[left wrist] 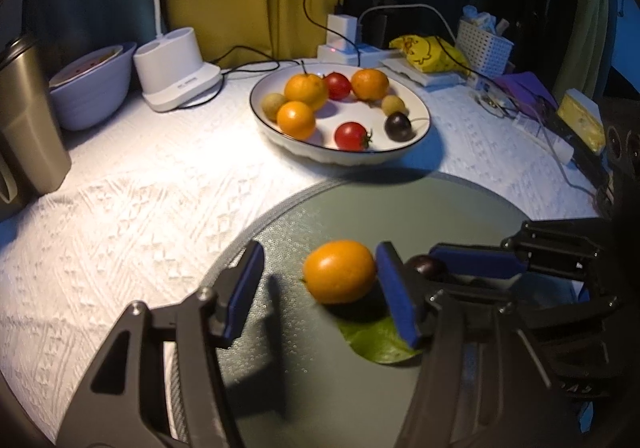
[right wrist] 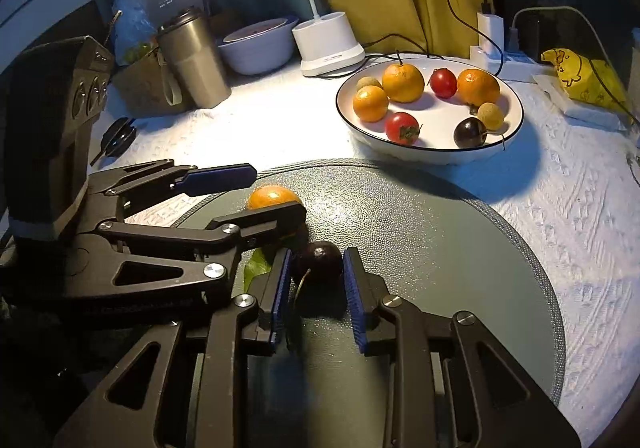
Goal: Organize fruits
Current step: 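Grasp the mandarin with the left tool while the right tool grasps the dark purple cherry tomato, then lift both held fruits and carry them over the white plate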
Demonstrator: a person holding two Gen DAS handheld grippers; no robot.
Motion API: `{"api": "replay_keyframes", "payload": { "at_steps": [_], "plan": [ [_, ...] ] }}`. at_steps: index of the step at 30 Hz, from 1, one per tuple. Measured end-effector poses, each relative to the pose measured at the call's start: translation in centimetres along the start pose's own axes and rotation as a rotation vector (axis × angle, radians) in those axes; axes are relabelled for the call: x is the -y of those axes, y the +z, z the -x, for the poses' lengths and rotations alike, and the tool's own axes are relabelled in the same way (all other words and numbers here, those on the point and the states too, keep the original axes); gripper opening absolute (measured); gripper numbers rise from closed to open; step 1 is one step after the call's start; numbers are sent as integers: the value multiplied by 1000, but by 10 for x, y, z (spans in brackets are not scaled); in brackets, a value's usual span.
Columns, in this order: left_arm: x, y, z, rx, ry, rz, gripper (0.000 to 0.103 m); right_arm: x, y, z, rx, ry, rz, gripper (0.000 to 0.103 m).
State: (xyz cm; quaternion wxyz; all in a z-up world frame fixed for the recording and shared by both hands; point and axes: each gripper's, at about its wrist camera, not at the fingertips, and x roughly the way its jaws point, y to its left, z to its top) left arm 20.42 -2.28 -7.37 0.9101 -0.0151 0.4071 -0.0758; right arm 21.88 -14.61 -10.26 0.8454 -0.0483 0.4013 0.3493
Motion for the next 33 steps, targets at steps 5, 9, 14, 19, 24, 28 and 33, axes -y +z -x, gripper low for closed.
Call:
{"api": "replay_keyframes", "payload": {
  "at_steps": [5, 9, 14, 19, 24, 28, 33],
  "plan": [
    [10, -1, 2, 9, -11, -43, 40, -1, 1, 2, 8, -13, 0, 28],
    [13, -1, 3, 7, -17, -52, 38, 1, 3, 7, 18, -24, -2, 28],
    [12, 0, 6, 13, -18, -48, 38, 8, 7, 15, 36, -45, -7, 28],
    [13, 7, 12, 44, -14, -56, 38, 15, 12, 21, 52, -60, -11, 28],
    [12, 17, 13, 62, -21, -57, 38, 22, 21, 25, 70, -74, -10, 28],
    [12, 25, 12, 72, -26, -56, 38, 30, 29, 29, 85, -86, -9, 28],
    [12, 35, 6, 80, -30, -62, 38, 41, 40, 30, 99, -101, -5, 28]
  ]
}}
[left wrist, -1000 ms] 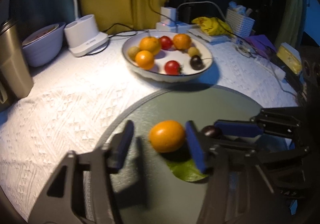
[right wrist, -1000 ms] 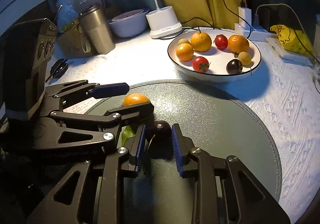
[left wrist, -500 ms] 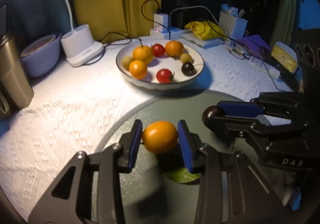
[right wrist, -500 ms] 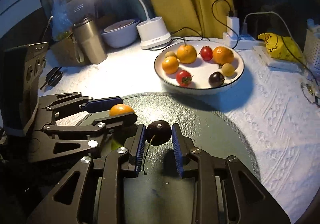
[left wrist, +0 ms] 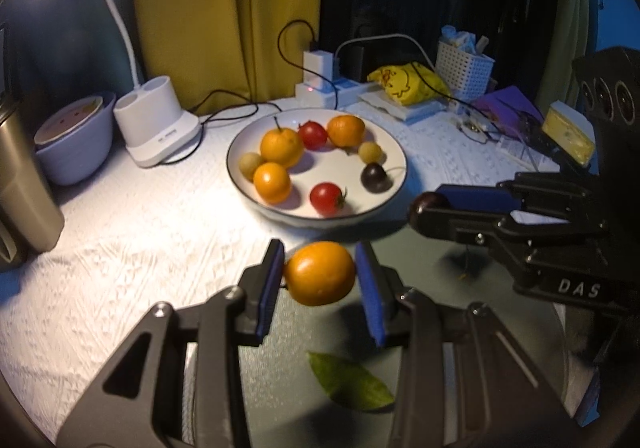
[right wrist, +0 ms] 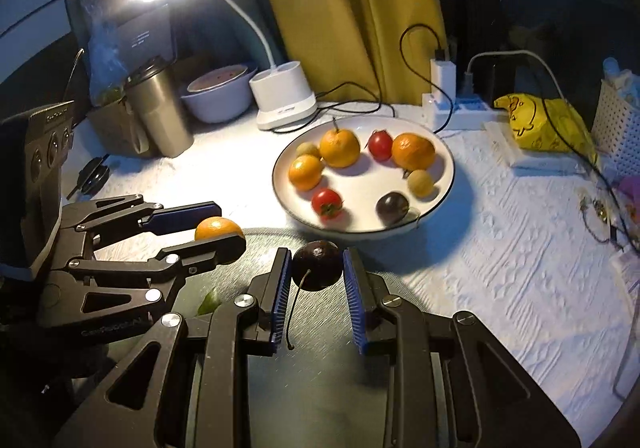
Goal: Organize fruits
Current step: 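Lift both held fruits and carry them over the white plate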
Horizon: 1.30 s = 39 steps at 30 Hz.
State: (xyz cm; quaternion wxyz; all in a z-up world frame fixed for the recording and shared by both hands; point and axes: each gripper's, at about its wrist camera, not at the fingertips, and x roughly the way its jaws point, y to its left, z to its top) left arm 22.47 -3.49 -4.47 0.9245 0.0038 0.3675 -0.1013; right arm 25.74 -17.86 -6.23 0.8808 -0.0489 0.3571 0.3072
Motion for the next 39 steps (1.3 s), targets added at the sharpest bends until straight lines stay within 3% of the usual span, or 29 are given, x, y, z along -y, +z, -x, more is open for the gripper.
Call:
{"api": "replay_keyframes", "payload": {
  "at_steps": [20, 39],
  "plan": [
    [-10, 34, -36, 19, -47, -1, 38, 22, 41, -29, 17, -27, 3, 28],
    [-21, 58, -74, 25, -86, 40, 38, 51, 52, -72, -14, -28, -52, 28]
  ]
}}
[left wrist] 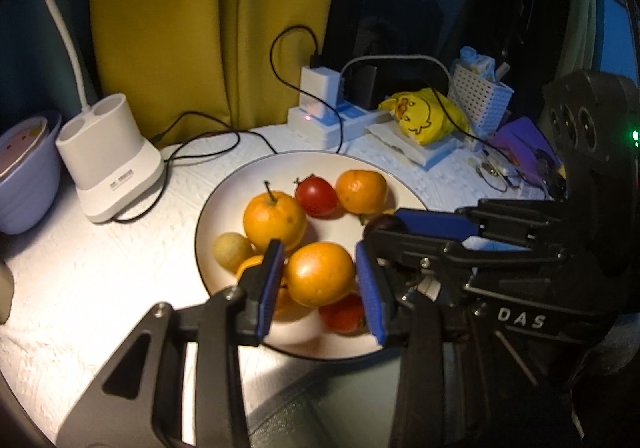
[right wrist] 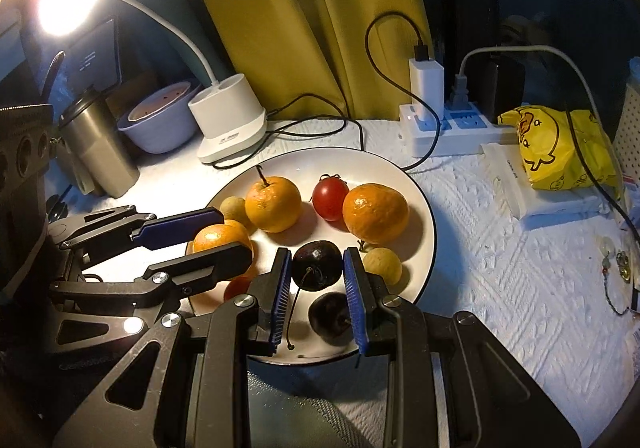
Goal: Organize fruits
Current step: 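Lift both held fruits and carry them over the white plate, then lower both fruits onto the plate and open both tools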
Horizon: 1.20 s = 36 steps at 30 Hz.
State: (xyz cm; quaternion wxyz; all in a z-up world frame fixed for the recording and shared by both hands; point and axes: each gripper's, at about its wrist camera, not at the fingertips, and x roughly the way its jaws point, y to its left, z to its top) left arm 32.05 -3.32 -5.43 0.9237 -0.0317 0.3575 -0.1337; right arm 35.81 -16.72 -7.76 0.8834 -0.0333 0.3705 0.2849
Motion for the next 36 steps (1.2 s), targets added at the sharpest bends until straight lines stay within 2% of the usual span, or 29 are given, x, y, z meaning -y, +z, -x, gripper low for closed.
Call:
{"api": "replay_keyframes", "payload": {
  "at_steps": [14, 20, 36],
  "plan": [
    [-1, 0, -1, -5, 4, 17, 39, 0, -1, -6, -21, -20, -8, 29],
    [0, 0, 9, 12, 15, 25, 39, -2, 0, 2, -7, -35, -8, 36],
    [7, -10, 49, 49, 36, 26, 40, -27, -2, 32, 25, -37, 8, 37]
  ]
}}
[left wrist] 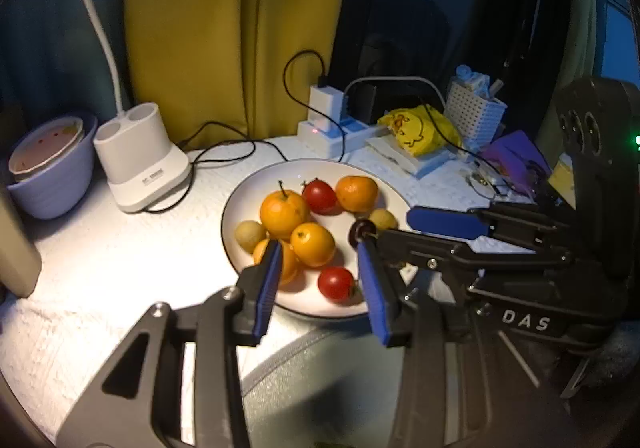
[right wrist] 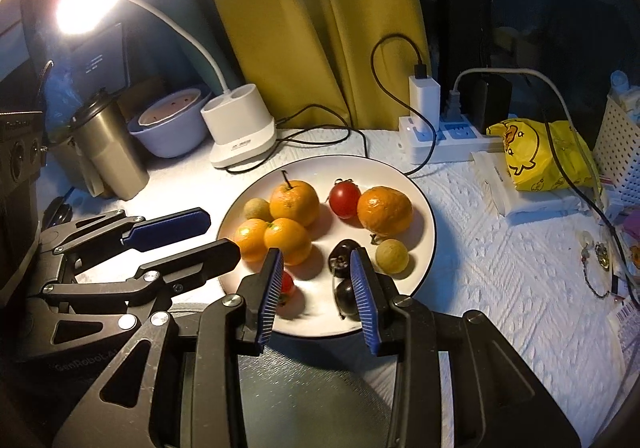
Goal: Organize fruits
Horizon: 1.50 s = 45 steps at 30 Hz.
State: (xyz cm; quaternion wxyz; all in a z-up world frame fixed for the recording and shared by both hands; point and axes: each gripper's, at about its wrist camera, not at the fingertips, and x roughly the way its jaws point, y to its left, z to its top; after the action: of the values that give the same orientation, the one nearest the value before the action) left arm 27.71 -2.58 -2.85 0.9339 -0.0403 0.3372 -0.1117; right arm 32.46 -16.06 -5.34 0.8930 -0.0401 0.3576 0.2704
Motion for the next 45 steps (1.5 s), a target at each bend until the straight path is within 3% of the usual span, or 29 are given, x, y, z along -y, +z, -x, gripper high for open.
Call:
{"api": "replay_keyframes", "payload": {
  "at_steps": [27, 45],
  "plan": [
    [11, -25, 80, 63, 13, -18, 41, -48, -17, 64, 56, -27, 43, 37],
    [23, -36, 149, 124, 63, -14, 43, -76, -31, 121, 128, -52, 63, 37]
  ]
}}
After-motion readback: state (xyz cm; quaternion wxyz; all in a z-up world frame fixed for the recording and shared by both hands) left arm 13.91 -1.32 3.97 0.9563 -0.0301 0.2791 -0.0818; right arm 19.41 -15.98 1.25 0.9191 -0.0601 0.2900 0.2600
